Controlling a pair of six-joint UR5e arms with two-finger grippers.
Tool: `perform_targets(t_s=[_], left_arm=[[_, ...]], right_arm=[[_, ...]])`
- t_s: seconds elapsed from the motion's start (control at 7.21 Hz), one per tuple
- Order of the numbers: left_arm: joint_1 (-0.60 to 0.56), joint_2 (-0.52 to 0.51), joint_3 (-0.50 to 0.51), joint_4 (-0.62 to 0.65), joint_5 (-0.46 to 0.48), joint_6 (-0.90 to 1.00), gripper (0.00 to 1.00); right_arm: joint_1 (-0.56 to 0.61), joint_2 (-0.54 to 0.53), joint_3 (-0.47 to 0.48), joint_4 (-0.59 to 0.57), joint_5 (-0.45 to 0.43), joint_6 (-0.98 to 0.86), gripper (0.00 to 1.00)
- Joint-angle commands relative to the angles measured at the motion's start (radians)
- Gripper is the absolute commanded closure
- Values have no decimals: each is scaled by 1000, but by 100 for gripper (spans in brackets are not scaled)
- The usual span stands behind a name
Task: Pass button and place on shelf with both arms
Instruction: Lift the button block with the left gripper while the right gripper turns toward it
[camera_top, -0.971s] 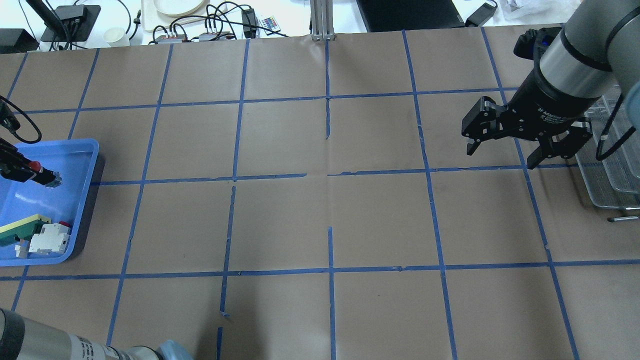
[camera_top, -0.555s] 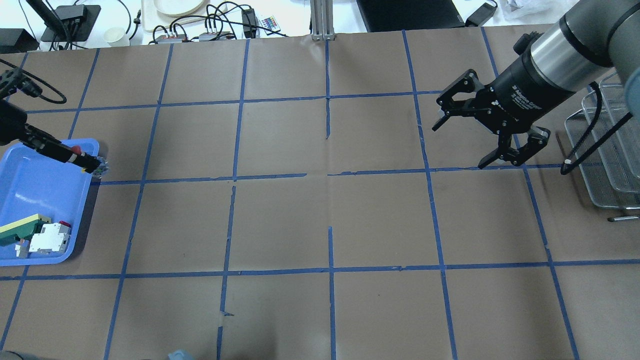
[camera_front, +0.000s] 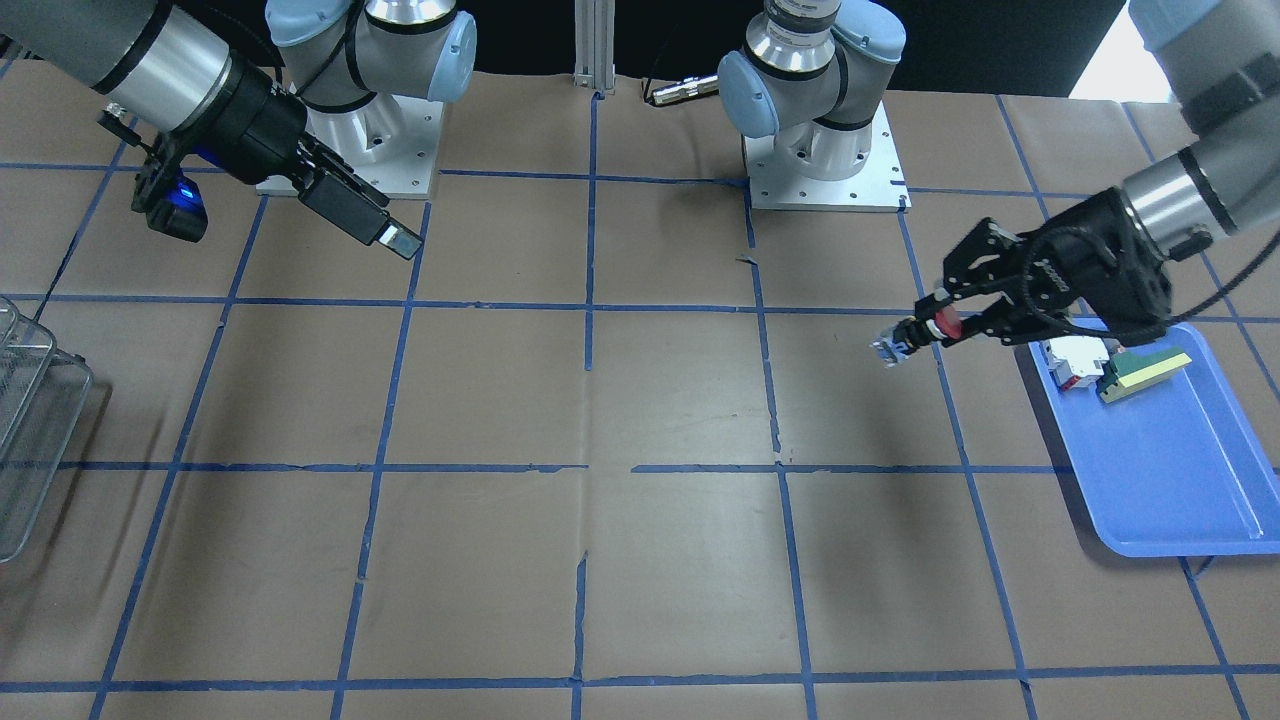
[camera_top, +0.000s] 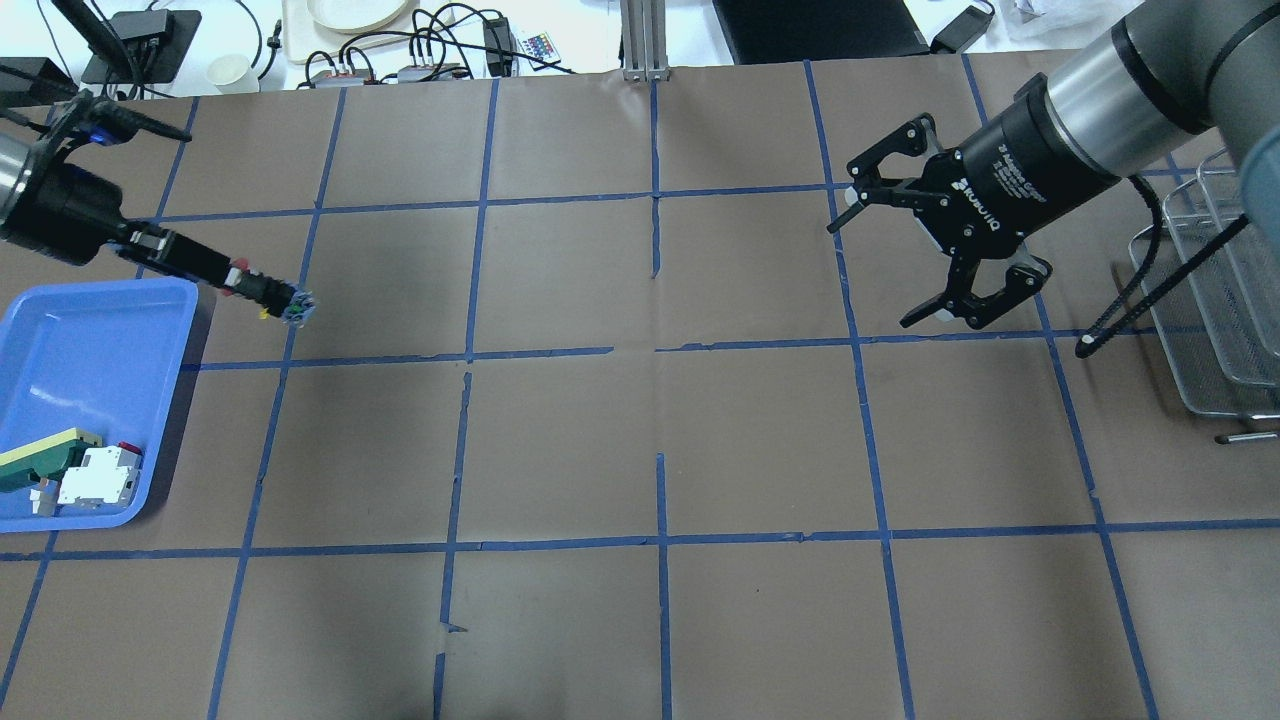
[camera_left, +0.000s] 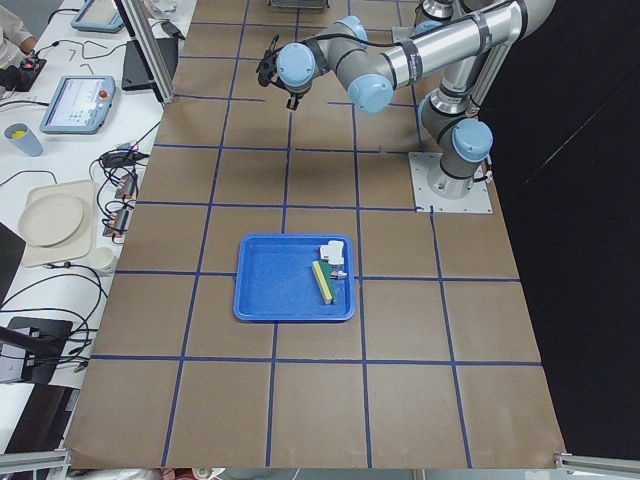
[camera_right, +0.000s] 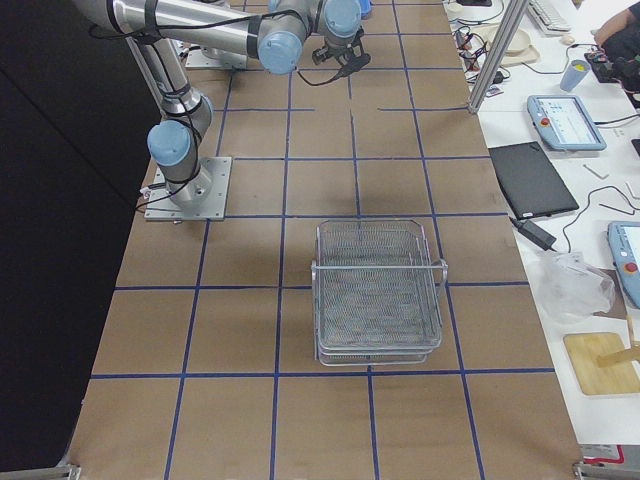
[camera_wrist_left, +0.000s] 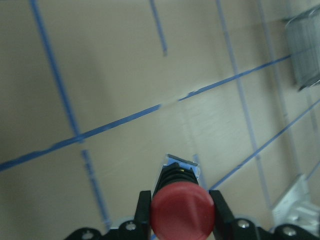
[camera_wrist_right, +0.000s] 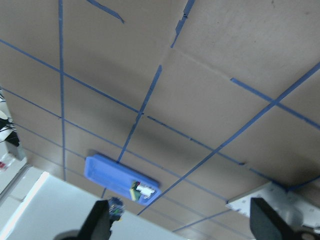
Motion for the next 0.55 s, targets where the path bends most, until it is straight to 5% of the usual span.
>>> perform_targets(t_s=[0.0, 0.42], left_arm=[[-86, 37, -91, 3, -231, -113, 85], [-162, 69, -257, 133, -467, -186, 91]], right_arm=[[-72, 18, 24, 98, 240, 16, 0], [-81, 17, 153, 103, 455, 8, 0]])
